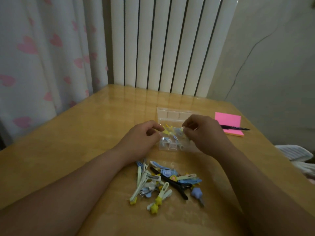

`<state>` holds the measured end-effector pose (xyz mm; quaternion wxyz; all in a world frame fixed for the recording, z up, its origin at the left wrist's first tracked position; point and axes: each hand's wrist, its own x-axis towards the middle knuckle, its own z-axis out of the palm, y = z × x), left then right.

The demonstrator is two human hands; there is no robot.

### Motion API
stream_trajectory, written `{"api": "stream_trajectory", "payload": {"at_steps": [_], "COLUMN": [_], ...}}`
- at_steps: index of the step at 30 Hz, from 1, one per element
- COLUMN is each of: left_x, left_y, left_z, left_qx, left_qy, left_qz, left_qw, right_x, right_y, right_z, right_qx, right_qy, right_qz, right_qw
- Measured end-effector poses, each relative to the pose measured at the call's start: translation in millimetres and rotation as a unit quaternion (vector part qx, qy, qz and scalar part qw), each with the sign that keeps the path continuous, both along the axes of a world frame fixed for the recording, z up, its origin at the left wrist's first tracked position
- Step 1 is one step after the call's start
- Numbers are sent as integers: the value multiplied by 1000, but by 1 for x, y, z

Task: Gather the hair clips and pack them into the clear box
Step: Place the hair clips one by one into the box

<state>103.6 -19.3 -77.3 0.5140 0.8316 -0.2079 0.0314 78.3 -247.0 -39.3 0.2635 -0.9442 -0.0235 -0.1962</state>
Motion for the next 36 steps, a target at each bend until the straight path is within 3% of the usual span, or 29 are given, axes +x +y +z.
{"api": "stream_trajectory", "payload": {"at_steps": [3,8,18,30,36], "left_x": [1,2,0,-4,-1], "left_y": [0,0,2,2,1], "left_z": [0,-2,0,2,-1], "left_qx": [-2,0,4,-12,-23], "left_qy": [-5,-8,1,9,13], "left_qz": [-4,-4,-5,7,5], "left_qw": [1000,1000,1000,1000,1000], "right_x": [5,6,-20,-65,-81], "right_y": [8,9,10,53,79], "right_z": [-4,-5,-6,15,16], "right_qx": [-48,-38,5,-29,-166], "right_qy": [50,70,-57,123,163], "right_qz": [-2,-13,38,287,356], "right_qw": [998,997,998,950,905]}}
